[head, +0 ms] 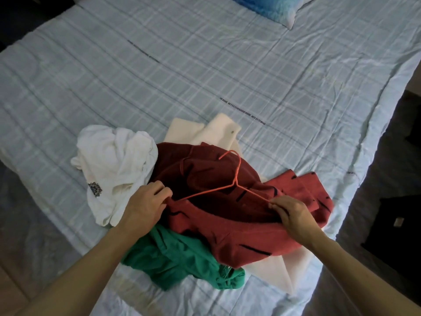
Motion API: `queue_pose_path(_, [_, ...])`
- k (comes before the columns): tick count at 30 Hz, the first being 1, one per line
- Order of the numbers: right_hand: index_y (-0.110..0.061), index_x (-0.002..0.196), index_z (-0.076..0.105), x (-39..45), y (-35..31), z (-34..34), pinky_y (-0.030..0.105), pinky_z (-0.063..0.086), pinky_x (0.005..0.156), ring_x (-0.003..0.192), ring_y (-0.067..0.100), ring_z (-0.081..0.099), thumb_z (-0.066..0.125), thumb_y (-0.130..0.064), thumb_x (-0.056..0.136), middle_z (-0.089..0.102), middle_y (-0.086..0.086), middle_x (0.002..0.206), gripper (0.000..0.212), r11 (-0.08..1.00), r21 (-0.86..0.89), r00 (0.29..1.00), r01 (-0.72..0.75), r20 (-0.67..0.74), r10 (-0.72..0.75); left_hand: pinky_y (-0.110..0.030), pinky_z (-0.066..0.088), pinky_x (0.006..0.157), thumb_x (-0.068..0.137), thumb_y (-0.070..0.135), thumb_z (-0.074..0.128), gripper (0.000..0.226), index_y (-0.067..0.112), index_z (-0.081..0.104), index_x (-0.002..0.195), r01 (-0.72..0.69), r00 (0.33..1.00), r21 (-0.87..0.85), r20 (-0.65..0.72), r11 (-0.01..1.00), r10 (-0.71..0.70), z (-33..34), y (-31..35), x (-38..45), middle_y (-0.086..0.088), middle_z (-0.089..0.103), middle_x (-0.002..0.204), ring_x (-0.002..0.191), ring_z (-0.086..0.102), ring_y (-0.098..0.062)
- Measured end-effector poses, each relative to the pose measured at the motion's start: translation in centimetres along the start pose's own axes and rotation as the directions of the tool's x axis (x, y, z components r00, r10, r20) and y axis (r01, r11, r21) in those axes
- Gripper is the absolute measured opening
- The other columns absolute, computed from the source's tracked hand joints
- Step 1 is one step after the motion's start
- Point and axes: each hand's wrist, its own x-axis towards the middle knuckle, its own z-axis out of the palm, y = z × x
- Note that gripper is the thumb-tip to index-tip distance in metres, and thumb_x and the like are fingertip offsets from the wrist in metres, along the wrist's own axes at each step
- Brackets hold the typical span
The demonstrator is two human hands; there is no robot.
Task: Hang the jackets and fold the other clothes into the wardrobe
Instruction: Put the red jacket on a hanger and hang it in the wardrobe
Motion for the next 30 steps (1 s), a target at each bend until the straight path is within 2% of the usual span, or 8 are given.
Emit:
queue_pose_path(4, [-0.013, 0.096, 0.073, 0.3, -0.2, -0.8, 0.016, 0.049, 0.076, 0.084, 0.0, 0.062, 0.06, -0.004, 0.093, 0.07, -0.008, 0.087, 0.016, 0.999, 0.009, 0.994, 0.051, 0.099, -0.052, -0.039, 0.045, 0.063, 0.067, -0.007, 0.077, 0.031, 0.013, 0.064, 0.088, 0.08, 0.991, -0.038, -0.102, 0.996, -0.084, -1.6, 0.5, 2.1, -0.001, 0.057, 0.089, 0.077, 0.054, -0.023])
queue_pose_path(9, [-0.022, 0.093, 0.067, 0.2, -1.1, -2.0, 0.028, 0.05, 0.074, 0.079, 0.008, 0.063, 0.053, -0.009, 0.099, 0.065, -0.015, 0.084, 0.019, 0.998, 0.068, 0.986, 0.007, 0.166, -0.018, -0.035, 0.047, 0.065, 0.075, 0.006, 0.073, 0.019, 0.016, 0.063, 0.088, 0.207, 0.949, -0.144, -0.212, 0.968, -0.234, -2.1, 3.1, 6.0, 0.0, 0.048, 0.094, 0.085, 0.049, -0.018])
queue_pose_path(12, [-0.033, 0.099, 0.061, -0.5, -1.8, -2.0, 0.026, 0.048, 0.071, 0.077, 0.01, 0.061, 0.053, -0.039, 0.097, 0.061, -0.014, 0.082, 0.01, 0.996, 0.087, 0.978, -0.019, 0.211, 0.001, -0.032, 0.044, 0.067, 0.087, 0.024, 0.07, 0.011, 0.017, 0.062, 0.086, 0.363, 0.907, -0.24, -0.13, 0.9, -0.401, 0.3, 3.5, 8.0, 0.0, 0.048, 0.087, 0.077, 0.052, -0.019])
queue_pose_path(14, [-0.039, 0.108, 0.057, -1.0, -1.7, -1.7, 0.024, 0.047, 0.065, 0.072, 0.009, 0.058, 0.066, -0.053, 0.084, 0.056, -0.015, 0.079, 0.029, 0.998, -0.007, 0.968, -0.062, 0.243, 0.062, -0.036, 0.044, 0.07, 0.089, 0.028, 0.068, 0.016, 0.015, 0.062, 0.084, 0.442, 0.884, -0.273, -0.029, 0.855, -0.466, 2.5, 3.4, 8.8, -0.002, 0.052, 0.081, 0.079, 0.056, -0.026])
queue_pose_path(17, [-0.035, 0.118, 0.057, -1.4, -0.9, -1.0, 0.029, 0.05, 0.067, 0.074, 0.004, 0.057, 0.08, -0.033, 0.072, 0.053, -0.016, 0.081, 0.051, 0.992, -0.101, 0.972, -0.076, 0.216, 0.096, -0.041, 0.047, 0.075, 0.086, 0.035, 0.072, 0.022, 0.018, 0.06, 0.092, 0.448, 0.894, -0.166, 0.049, 0.879, -0.446, 4.8, 4.3, 8.3, -0.001, 0.058, 0.087, 0.088, 0.056, -0.026])
queue_pose_path(22, [-0.024, 0.109, 0.065, -1.4, 0.4, -0.4, 0.036, 0.052, 0.075, 0.08, 0.01, 0.057, 0.081, -0.012, 0.066, 0.057, -0.013, 0.085, 0.047, 0.988, -0.109, 0.987, -0.105, 0.113, 0.118, -0.037, 0.049, 0.071, 0.076, 0.03, 0.081, 0.034, 0.02, 0.052, 0.092, 0.427, 0.896, -0.159, -0.054, 0.89, -0.44, 5.7, 4.5, 5.2, 0.005, 0.05, 0.087, 0.082, 0.049, -0.018])
queue_pose_path(26, [-0.022, 0.111, 0.065, -2.1, 1.7, -0.3, 0.042, 0.051, 0.079, 0.09, 0.022, 0.06, 0.08, -0.03, 0.069, 0.062, -0.003, 0.098, 0.046, 0.972, -0.154, 0.983, -0.176, 0.025, 0.182, -0.039, 0.052, 0.083, 0.082, 0.032, 0.077, 0.032, 0.019, 0.063, 0.108, 0.288, 0.956, -0.075, 0.088, 0.955, -0.281, 6.7, 2.5, 3.2, 0.002, 0.06, 0.104, 0.098, 0.055, -0.022])
queue_pose_path(30, [-0.022, 0.122, 0.06, -4.3, 2.0, -1.4, 0.032, 0.045, 0.083, 0.096, 0.015, 0.054, 0.083, -0.054, 0.063, 0.057, -0.003, 0.107, 0.071, 0.924, -0.137, 0.933, -0.357, 0.002, 0.36, -0.045, 0.051, 0.094, 0.086, 0.033, 0.072, 0.052, 0.016, 0.056, 0.131, 0.23, 0.949, -0.049, 0.232, 0.972, -0.213, 7.4, 1.7, 2.9, -0.004, 0.057, 0.127, 0.113, 0.056, -0.027])
